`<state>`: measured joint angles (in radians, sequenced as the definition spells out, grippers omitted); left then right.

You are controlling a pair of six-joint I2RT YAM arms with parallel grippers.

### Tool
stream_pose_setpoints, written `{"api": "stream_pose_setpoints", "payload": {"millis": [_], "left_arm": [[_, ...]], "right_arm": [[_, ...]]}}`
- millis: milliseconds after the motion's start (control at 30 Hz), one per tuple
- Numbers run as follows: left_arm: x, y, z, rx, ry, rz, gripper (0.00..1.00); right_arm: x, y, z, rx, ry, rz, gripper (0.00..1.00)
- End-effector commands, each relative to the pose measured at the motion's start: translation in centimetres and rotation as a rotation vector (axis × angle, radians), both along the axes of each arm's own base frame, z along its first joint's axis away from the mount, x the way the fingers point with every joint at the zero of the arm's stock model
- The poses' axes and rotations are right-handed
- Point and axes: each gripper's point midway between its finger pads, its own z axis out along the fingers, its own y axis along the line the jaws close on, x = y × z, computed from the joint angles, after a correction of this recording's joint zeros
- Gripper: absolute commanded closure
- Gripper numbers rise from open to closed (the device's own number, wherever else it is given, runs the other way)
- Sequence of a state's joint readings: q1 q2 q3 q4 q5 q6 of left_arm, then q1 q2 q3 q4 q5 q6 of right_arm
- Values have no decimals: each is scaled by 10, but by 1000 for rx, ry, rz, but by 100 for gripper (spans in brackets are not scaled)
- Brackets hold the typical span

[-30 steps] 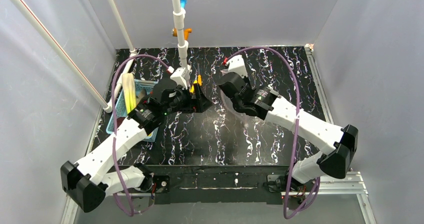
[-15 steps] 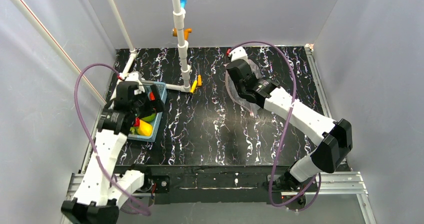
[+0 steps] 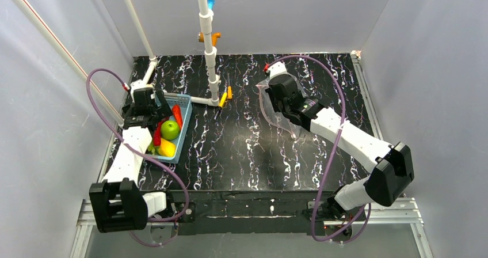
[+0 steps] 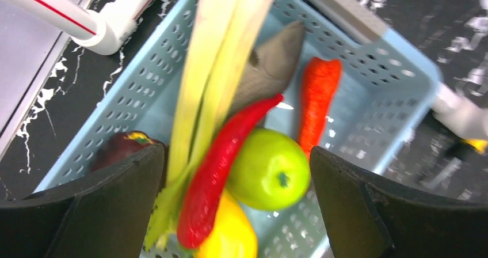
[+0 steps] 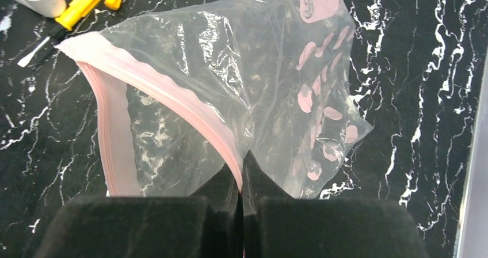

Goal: Place the food in the zip-top bag and seal the zipper
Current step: Pick up the fake vegetable from the bin.

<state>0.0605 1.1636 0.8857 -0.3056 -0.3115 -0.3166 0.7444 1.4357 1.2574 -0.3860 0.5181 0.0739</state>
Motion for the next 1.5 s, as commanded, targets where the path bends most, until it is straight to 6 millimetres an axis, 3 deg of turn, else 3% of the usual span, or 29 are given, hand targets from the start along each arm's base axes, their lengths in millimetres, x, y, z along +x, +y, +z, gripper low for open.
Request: {"api": "stream_pose_setpoints", "payload": {"millis": [0,233,500,600,900,1167,1467], "left_arm": [[16,37,6,114,-66,85,5],[19,53,-31,115,32,71,20],[31,53,-61,-17,99,29,34],[32,51,-69,-37,111,10,35],[33,41,-83,-52,144,-72,54],[33,44,-64,-3,81,-84,81],[27,50,-4,108,-89,-70,87]], "right_arm": [[0,11,33,108,-94,47,99],[0,12,26,89,-66,56,99],[-3,12,25,95,-67,67,99],[-4,14,24,101,-68,80,99],[-6,15,25,111,-74,91,99],[-7,15,27,116,-79,92,99],[-8,18,27,123,-78,102,99]]}}
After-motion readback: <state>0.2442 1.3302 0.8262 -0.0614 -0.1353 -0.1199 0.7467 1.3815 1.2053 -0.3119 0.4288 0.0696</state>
